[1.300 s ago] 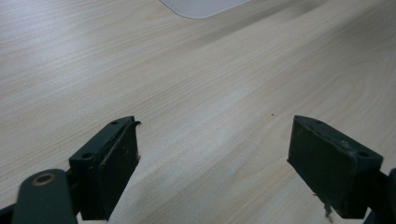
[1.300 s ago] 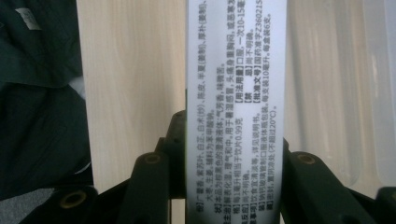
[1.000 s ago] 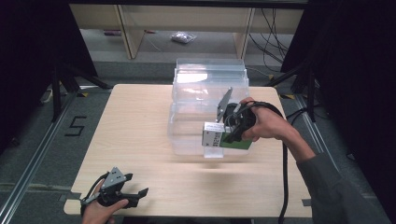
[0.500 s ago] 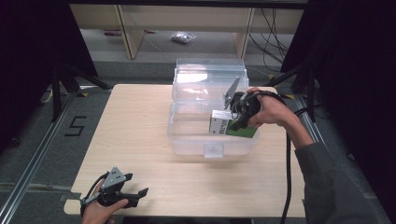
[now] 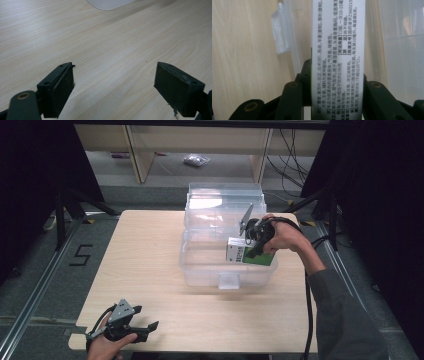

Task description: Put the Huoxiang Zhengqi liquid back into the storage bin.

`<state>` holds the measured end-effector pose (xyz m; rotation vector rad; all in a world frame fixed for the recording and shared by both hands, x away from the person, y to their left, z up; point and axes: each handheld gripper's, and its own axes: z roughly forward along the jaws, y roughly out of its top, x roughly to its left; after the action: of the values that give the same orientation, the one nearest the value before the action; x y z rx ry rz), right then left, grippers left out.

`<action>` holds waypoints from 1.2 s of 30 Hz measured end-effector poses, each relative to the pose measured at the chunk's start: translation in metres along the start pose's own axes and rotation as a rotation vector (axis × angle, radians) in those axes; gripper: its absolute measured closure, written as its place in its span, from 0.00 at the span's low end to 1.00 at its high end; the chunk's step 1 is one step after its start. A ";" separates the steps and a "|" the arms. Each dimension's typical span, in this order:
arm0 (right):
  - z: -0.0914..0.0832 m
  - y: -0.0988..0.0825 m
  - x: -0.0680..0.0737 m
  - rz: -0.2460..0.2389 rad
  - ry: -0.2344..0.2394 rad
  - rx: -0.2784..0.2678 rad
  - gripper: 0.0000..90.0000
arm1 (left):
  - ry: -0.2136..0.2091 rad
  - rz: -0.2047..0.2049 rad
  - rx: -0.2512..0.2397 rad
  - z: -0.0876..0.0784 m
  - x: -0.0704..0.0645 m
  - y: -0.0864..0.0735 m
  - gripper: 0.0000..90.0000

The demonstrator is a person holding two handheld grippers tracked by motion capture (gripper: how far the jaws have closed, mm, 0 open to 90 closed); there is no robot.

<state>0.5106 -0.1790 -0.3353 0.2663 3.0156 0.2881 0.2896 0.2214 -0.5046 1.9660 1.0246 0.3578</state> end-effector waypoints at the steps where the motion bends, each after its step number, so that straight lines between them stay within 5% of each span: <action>1: 0.003 0.000 -0.002 -0.013 0.002 -0.004 0.72 | 0.000 -0.001 0.000 0.000 0.000 0.000 0.17; 3: 0.007 -0.001 -0.005 0.000 0.002 -0.005 0.72 | -0.002 -0.001 -0.001 0.000 0.000 0.000 0.17; 4: 0.010 -0.001 -0.009 -0.053 0.007 -0.020 0.72 | 0.001 0.002 0.005 0.000 0.000 0.000 0.17; 5: 0.013 -0.003 -0.007 -0.004 0.015 -0.003 0.72 | -0.002 -0.002 0.001 0.000 0.000 0.000 0.17; 9: 0.021 -0.006 -0.009 0.006 0.027 0.011 0.72 | -0.001 0.003 0.007 0.000 0.000 0.000 0.17; 19: 0.039 -0.012 -0.015 -0.016 0.041 0.007 0.72 | -0.004 -0.002 -0.002 0.001 0.000 0.000 0.17; 36: 0.066 -0.016 -0.017 0.018 0.076 0.020 0.72 | -0.001 -0.006 -0.005 0.001 -0.001 0.000 0.17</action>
<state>0.5321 -0.1861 -0.4017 0.2902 3.0941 0.2758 0.2896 0.2205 -0.5053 1.9584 1.0276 0.3555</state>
